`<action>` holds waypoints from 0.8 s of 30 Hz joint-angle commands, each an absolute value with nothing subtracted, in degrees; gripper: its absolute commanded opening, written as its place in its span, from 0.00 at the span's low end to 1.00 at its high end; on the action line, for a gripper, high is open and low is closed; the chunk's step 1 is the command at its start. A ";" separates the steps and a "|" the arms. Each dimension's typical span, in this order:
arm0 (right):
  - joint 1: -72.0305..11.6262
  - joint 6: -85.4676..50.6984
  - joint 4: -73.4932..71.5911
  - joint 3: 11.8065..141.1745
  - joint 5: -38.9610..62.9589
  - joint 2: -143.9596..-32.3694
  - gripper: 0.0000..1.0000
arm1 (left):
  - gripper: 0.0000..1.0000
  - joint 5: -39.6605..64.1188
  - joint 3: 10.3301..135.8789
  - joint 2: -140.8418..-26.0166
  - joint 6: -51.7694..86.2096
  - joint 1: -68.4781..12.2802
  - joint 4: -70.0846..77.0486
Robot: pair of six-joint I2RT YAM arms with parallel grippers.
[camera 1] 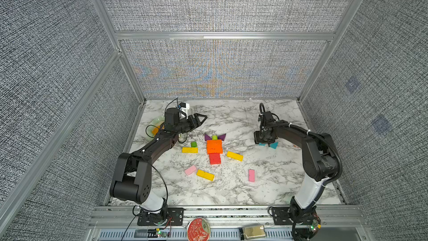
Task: Assemble a carrot with building blocks
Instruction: Pick up the building block from the center of the board.
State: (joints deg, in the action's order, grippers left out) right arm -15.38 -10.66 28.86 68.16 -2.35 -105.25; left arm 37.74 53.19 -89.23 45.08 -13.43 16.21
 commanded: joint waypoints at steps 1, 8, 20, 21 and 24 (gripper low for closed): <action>-15.57 -10.41 28.27 68.19 -2.28 -106.20 0.55 | 0.77 38.50 53.71 -89.00 45.04 -13.40 17.14; -16.59 -10.63 28.88 68.67 -4.72 -106.92 0.44 | 0.77 38.14 53.79 -88.55 44.55 -13.41 16.74; -17.32 -10.55 27.29 66.48 -7.03 -105.69 0.23 | 0.77 38.06 53.93 -88.67 44.48 -13.36 16.64; -17.63 -10.46 27.14 66.53 -6.80 -105.54 0.23 | 0.77 38.06 53.96 -88.68 44.40 -13.36 16.61; -19.68 -9.01 27.16 67.96 -5.37 -105.36 0.23 | 0.77 37.99 53.99 -88.53 44.31 -13.41 16.55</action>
State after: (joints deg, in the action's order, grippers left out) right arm -18.13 -10.55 26.87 66.87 -6.15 -105.62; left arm 37.71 53.34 -88.71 44.91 -13.41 16.12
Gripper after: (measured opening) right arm 0.297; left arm 0.767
